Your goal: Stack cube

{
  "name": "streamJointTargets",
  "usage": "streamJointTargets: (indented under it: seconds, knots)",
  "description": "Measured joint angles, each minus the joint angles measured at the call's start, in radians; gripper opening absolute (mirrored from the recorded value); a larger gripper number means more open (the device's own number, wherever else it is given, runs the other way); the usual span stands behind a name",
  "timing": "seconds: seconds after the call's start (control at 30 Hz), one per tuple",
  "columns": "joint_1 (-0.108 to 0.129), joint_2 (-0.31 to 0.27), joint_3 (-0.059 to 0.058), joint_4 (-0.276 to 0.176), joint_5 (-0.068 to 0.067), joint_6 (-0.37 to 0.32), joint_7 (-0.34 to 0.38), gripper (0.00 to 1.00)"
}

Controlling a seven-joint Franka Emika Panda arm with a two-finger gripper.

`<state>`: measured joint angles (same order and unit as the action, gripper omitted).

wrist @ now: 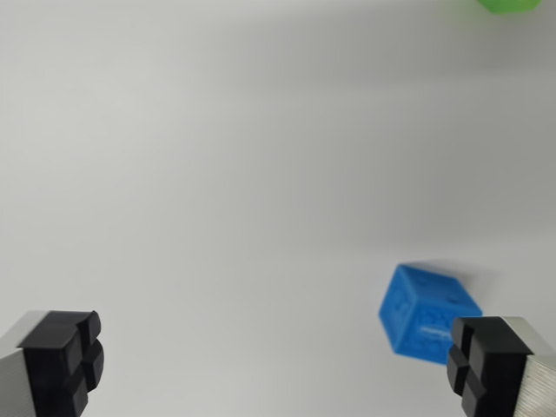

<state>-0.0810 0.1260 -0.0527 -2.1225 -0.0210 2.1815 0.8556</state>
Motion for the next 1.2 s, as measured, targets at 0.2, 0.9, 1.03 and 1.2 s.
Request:
streamJointTargets:
  seconds: [0.2,0.9,1.03,1.2]
  knots:
    - [-0.005,-0.011,-0.009,-0.046,0.0,0.039,0.0,1.0]
    - [-0.037,-0.043,-0.04,-0.221,0.003,0.198,0.0,1.0]
    - [-0.044,-0.045,-0.046,-0.252,0.005,0.231,-0.001,1.0]
    - [-0.055,-0.046,-0.056,-0.296,0.008,0.278,-0.004,1.0]
